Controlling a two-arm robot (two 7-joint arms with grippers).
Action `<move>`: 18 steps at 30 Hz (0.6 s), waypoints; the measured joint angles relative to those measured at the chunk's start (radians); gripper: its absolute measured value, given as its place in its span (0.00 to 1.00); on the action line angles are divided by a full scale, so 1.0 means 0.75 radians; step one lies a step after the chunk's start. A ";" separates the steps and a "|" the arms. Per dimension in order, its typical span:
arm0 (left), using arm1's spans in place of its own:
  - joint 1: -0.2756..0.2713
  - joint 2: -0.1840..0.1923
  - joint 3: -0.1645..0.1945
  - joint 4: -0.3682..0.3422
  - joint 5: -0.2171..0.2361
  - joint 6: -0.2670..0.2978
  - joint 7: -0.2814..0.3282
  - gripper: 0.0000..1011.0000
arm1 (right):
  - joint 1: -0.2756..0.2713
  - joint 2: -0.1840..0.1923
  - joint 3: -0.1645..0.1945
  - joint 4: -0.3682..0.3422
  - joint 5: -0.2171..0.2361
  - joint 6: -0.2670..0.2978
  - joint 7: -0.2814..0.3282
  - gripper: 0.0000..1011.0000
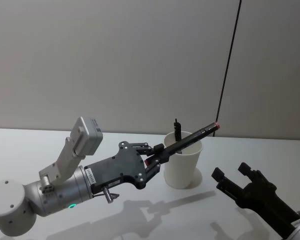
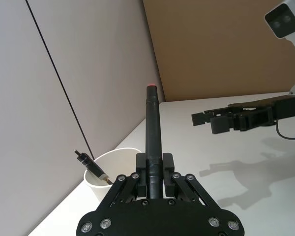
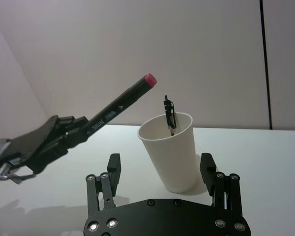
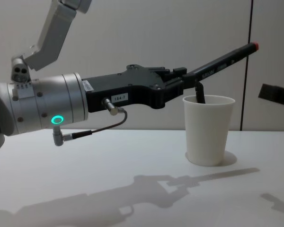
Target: Place the pen into the pen holder.
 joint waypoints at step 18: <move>0.000 0.000 0.000 0.000 0.000 0.000 0.000 0.19 | 0.097 -0.056 0.044 0.092 0.384 0.255 0.085 0.99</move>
